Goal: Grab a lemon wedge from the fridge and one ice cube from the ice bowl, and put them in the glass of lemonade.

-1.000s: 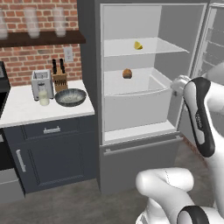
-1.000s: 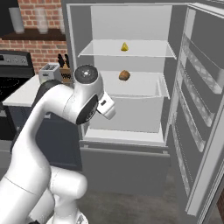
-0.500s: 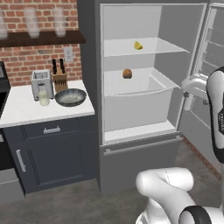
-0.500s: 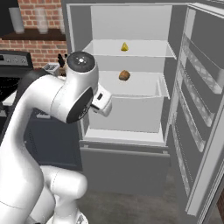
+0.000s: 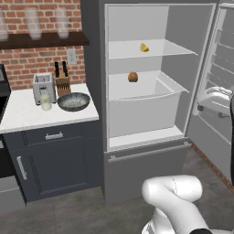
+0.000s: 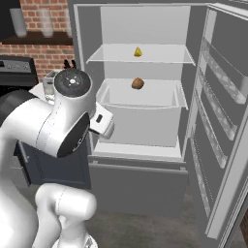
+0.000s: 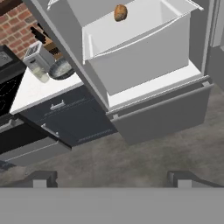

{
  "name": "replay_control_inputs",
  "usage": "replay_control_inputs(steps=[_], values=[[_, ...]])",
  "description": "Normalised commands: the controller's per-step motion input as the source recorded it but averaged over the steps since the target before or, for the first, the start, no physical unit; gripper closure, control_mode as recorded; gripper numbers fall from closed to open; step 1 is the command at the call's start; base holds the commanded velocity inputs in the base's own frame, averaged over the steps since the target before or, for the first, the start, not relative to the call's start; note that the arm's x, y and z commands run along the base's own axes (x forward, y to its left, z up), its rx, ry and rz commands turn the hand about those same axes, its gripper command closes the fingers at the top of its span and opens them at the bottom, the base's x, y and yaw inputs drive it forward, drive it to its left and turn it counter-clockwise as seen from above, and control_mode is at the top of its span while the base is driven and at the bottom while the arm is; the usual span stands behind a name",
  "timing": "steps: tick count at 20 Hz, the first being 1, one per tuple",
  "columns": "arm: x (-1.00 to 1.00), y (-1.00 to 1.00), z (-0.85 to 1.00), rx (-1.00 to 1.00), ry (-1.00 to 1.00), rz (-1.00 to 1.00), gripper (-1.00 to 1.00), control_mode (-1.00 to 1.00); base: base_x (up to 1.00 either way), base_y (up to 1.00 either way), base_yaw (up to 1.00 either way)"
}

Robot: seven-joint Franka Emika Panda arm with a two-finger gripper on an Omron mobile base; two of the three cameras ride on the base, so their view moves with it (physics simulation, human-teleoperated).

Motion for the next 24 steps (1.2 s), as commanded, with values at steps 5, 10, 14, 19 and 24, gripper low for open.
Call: replay_control_inputs(steps=[5,10,14,19,24], values=[[0.01,0.15,0.06,-0.12,0.09,0.00,-1.00,-1.00,0.00,0.00,0.00],[0.09,0.06,0.20,-0.12,0.14,0.01,-1.00,-1.00,0.00,0.00,0.00],[0.06,0.00,0.33,-0.16,0.22,0.01,-1.00,-1.00,0.00,0.00,0.00],[0.00,0.00,0.04,-0.04,0.05,0.00,-1.00,-1.00,0.00,0.00,0.00],[0.00,0.00,0.00,0.00,0.00,0.00,-1.00,-1.00,0.00,0.00,0.00]])
